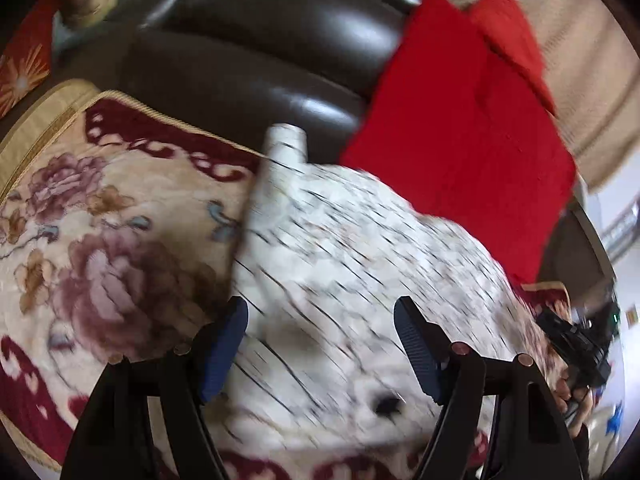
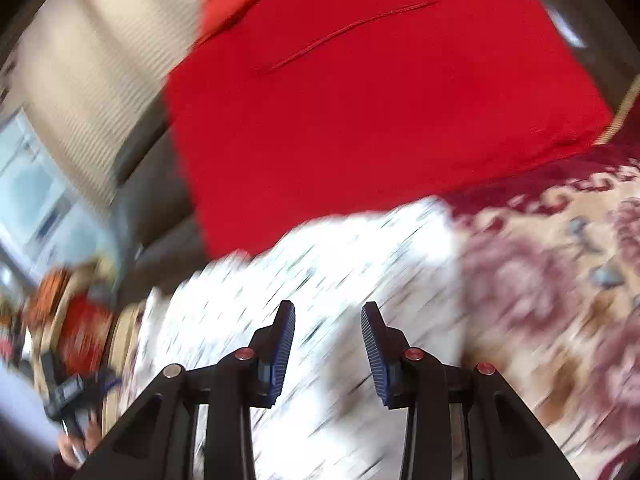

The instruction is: Fold large clothes

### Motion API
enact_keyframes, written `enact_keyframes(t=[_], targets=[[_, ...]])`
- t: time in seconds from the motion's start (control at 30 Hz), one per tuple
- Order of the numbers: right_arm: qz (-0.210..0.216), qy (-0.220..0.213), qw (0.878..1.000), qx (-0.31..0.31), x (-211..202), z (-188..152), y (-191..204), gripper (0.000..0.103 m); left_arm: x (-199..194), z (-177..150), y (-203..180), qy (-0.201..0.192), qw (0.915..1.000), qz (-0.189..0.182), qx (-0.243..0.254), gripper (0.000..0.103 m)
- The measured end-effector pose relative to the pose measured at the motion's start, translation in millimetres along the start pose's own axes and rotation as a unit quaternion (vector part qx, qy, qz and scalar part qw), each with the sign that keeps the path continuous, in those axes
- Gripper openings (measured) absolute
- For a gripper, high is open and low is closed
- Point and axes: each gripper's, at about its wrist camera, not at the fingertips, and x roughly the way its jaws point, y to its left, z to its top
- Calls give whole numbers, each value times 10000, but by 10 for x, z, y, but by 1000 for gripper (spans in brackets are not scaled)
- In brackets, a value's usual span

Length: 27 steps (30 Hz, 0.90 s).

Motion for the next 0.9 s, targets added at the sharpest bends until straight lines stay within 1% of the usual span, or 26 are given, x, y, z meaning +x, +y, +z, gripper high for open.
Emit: enact_keyframes(t=[0.07, 0.13, 0.17, 0.23, 0.27, 0.3, 0.37, 0.43, 0.47, 0.5, 0.53, 0.57, 0.67, 0.73, 0.77, 0.8, 0.83, 0.87, 0.9], targets=[[135, 194, 9996, -175, 57, -215, 200, 38, 21, -161, -141, 53, 9999, -53, 129, 81], [198, 454, 9984, -259, 167, -420, 310, 38, 147, -299, -203, 212, 9995, 42, 215, 81], [60, 564, 9979, -303, 225, -529, 325, 39, 209, -336, -197, 290, 9993, 134, 211, 81], [-204, 786, 9962, -310, 388, -670, 238, 40, 454, -395, -86, 609, 9963, 594, 112, 81], [-257, 978, 9943, -340, 464, -752, 191, 41, 526, -405, -26, 724, 9947, 726, 63, 81], [-253, 1111, 9928, -377, 497, -795, 177, 41, 590, -412, 66, 901, 9936, 679, -110, 82], [-270, 1072, 9929, -441, 429, -778, 226, 41, 542, -381, 69, 870, 9940, 638, -186, 82], [-125, 997, 9941, -415, 342, -673, 300, 51, 438, -291, -14, 735, 9951, 656, 52, 82], [22, 819, 9961, -337, 286, -606, 329, 52, 380, -237, -50, 618, 9961, 624, 126, 82], [73, 709, 9970, -306, 227, -555, 368, 53, 309, -170, -80, 454, 9975, 521, 156, 82], [73, 590, 9978, -283, 184, -515, 395, 53, 276, -139, -98, 370, 9982, 458, 146, 82], [-24, 415, 9988, -256, 161, -421, 394, 53, 255, -91, -100, 288, 9986, 438, 115, 82], [-468, 236, 9986, -69, 303, -325, 303, 53, 385, 32, 7, 242, 9967, 769, -44, 82], [-682, 379, 9966, 257, 483, -297, 120, 54, 542, 53, 104, 333, 9944, 990, -164, 82], [-700, 574, 9951, 388, 604, -298, 11, 54, 651, 39, 172, 459, 9918, 1171, -221, 82], [-624, 693, 9946, 462, 671, -305, -57, 53, 773, 26, 247, 644, 9887, 1327, -286, 82], [-575, 664, 9951, 447, 651, -305, -58, 53, 858, 9, 316, 763, 9880, 1279, -414, 82], [-527, 659, 9957, 379, 611, -277, -27, 53, 883, -4, 380, 806, 9880, 1164, -611, 82], [-464, 633, 9963, 356, 566, -245, -22, 53, 870, 4, 405, 795, 9884, 1095, -691, 82]])
